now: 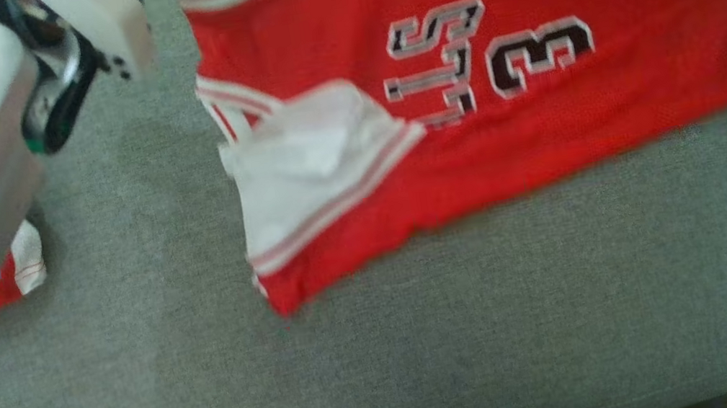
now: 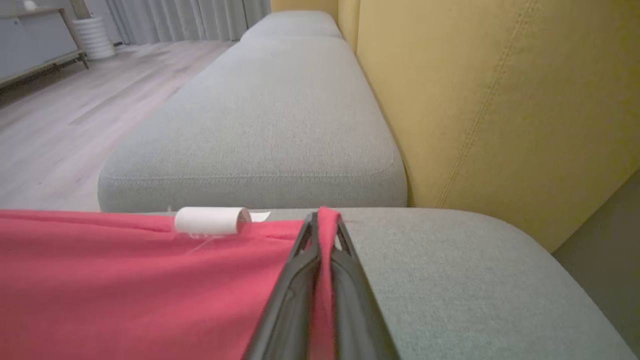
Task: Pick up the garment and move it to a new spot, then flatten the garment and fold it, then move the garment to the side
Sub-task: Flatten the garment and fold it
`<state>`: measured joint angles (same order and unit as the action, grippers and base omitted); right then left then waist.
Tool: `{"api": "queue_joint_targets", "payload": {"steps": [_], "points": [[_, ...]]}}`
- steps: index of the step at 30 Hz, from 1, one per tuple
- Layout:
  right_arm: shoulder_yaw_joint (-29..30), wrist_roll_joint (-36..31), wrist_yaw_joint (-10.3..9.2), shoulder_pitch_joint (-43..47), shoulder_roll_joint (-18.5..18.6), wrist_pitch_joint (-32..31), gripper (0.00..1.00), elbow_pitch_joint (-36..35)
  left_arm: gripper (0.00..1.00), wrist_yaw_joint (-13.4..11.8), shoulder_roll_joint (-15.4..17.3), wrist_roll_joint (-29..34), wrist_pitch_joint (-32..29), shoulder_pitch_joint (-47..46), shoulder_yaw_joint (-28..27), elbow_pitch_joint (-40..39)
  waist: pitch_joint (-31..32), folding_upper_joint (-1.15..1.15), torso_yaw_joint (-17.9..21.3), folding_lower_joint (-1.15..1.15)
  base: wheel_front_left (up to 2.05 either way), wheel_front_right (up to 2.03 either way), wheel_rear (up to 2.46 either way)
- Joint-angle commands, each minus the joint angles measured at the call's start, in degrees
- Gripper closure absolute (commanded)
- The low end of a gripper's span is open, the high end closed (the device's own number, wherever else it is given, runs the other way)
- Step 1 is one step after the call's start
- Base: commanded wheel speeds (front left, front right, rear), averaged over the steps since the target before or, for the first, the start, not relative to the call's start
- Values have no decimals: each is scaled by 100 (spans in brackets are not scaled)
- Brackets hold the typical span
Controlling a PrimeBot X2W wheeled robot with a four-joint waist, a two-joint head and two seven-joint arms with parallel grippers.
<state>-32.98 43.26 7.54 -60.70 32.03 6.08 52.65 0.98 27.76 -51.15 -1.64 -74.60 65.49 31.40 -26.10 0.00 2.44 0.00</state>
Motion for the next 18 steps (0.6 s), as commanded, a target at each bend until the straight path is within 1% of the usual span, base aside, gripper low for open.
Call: {"api": "queue_joint_targets", "payload": {"steps": [1, 4, 6, 12, 15, 18], "points": [[-65, 49, -5, -112, 106, 317, 100, -70, 100, -24, 119, 83, 194, -476, -343, 130, 10, 0, 10, 0, 0, 0, 0], [-120, 143, -5, -175, 62, 557, 100, -31, 100, 37, 8, 140, 437, -572, -368, 389, 44, 0, 23, 0, 0, 0, 0], [-149, 184, -5, -171, 44, 590, 100, -10, 100, 70, -27, 140, 482, -574, -362, 473, 64, 0, 26, 0, 0, 0, 0], [-503, 459, -5, 75, 73, 608, 100, 19, 100, 310, -148, 119, 581, -366, -197, 753, 268, 0, 12, 0, 0, 0, 0], [-710, 679, -5, 272, 147, 504, 100, -55, 100, 422, -130, 39, 552, -197, -116, 726, 403, 0, -5, 0, 0, 0, 0], [-944, 925, -5, 499, 268, 314, 100, -162, 100, 517, -40, -20, 435, 22, 42, 566, 560, 0, -28, 0, 0, 0, 0]]}}
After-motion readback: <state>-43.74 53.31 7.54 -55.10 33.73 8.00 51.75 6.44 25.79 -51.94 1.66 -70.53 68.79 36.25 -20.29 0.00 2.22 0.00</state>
